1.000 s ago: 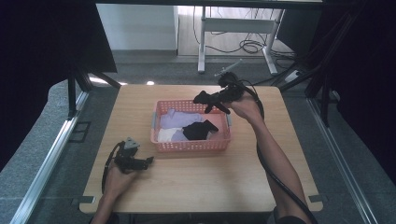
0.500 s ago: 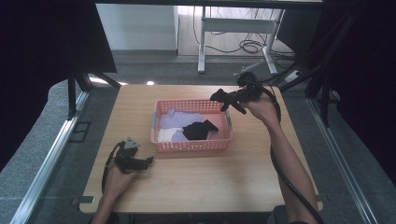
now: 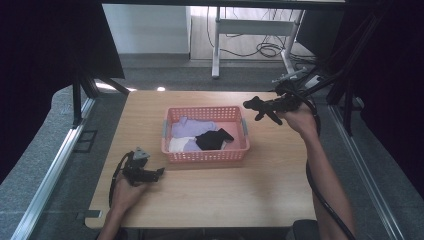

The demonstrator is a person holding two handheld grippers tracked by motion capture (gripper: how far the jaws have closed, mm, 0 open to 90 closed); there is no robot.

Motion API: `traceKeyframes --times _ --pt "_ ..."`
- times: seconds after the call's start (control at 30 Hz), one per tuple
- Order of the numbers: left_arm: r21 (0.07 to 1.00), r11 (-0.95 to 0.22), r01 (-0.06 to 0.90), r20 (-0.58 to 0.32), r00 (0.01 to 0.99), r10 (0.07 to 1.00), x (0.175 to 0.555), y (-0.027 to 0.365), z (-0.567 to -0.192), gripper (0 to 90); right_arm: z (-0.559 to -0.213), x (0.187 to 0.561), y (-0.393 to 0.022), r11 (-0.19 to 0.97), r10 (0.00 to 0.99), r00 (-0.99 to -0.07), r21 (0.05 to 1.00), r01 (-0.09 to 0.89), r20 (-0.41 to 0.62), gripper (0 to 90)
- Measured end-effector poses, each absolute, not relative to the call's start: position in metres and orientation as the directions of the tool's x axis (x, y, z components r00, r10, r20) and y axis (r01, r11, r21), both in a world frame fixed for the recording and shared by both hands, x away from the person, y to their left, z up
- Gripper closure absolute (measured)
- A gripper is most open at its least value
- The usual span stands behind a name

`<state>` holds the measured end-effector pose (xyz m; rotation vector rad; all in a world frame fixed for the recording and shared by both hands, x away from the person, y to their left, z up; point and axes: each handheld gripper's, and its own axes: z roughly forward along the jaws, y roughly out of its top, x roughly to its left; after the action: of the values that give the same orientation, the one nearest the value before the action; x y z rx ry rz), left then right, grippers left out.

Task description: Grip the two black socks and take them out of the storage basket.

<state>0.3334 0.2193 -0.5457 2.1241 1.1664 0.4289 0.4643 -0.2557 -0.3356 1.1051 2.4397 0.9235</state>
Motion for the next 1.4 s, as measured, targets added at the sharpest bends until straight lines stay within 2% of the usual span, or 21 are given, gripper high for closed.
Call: traceKeyframes --times 0.7,1.0,1.4 --pt "0.687 -0.381 0.618 -0.03 0.548 0.836 0.333 0.22 -0.546 13.5 -0.351 0.445 -0.333 0.421 0.847 -0.53 0.643 0.64 -0.027 84.1" --pt "0.688 -0.379 0.619 -0.032 0.548 0.836 0.333 0.219 -0.546 13.5 -0.381 0.444 -0.343 0.409 0.865 -0.502 0.618 0.671 -0.027 84.1" --pt "0.689 -0.378 0.619 -0.032 0.547 0.837 0.333 0.219 -0.546 13.5 -0.439 0.442 -0.344 0.406 0.869 -0.494 0.572 0.713 -0.002 83.8"
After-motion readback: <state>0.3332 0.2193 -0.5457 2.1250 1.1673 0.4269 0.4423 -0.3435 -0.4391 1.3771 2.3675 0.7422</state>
